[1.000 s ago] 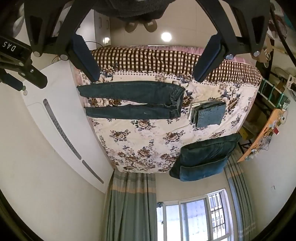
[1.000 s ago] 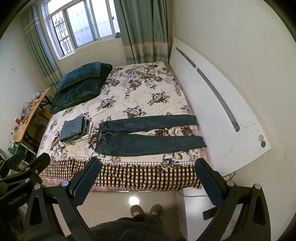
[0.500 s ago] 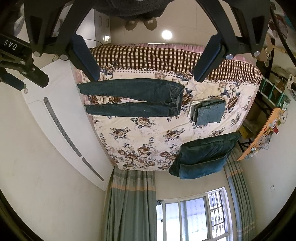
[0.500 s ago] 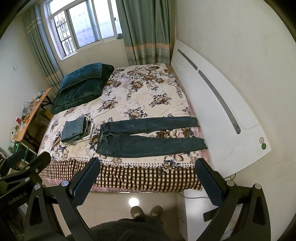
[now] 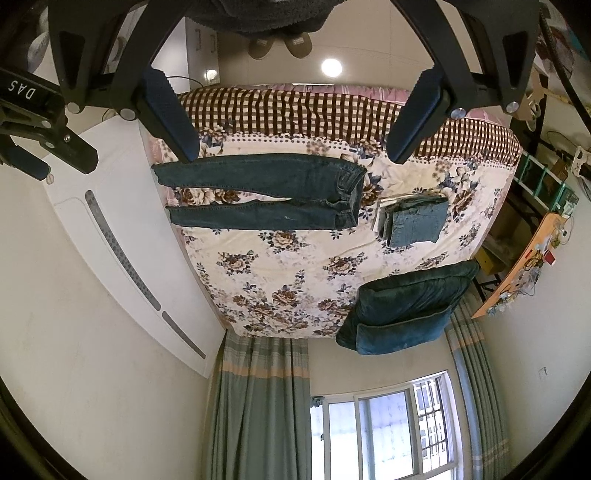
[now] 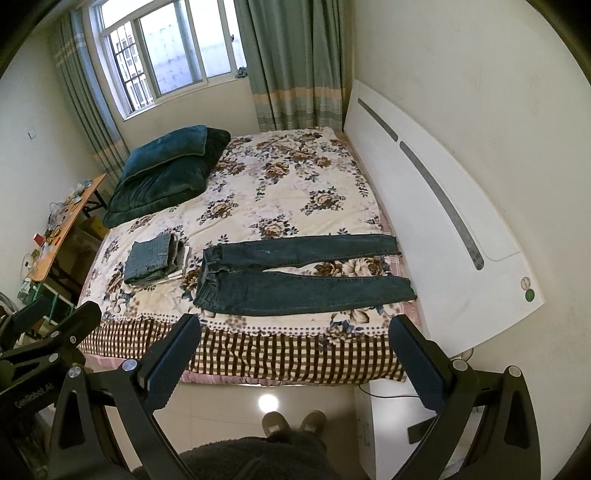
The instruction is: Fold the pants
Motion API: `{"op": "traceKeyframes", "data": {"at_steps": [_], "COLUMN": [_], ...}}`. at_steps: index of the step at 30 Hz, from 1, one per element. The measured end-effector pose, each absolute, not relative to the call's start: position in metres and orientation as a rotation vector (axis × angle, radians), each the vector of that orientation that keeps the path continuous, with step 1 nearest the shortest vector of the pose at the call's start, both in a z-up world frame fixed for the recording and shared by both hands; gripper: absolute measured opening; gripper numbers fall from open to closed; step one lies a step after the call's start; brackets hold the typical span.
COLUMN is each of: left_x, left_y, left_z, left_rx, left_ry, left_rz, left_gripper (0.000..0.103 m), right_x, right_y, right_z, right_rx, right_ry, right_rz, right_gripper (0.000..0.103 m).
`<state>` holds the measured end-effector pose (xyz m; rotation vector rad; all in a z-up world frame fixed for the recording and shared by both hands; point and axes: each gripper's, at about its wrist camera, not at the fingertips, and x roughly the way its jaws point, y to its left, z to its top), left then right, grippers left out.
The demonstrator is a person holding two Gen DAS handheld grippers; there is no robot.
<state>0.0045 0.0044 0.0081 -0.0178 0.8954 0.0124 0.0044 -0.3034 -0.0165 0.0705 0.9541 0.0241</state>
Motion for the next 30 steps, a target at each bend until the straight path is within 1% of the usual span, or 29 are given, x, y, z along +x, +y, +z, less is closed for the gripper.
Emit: {"op": "traceKeyframes", "data": {"at_steps": [30], "left_x": [0.002], "left_y": [0.0002], "left_z": [0.0094], "left_rx": [-0.017], "left_ry": [0.887], "left_rz": [0.012], "left_gripper": [0.103], "right_x": [0.0047], "right_y": [-0.2989], "right_z": [-0.0148], "right_rx": [0.07], "right_ry": [0.954], "right_rz": [0.027], "right_gripper": [0.103]}}
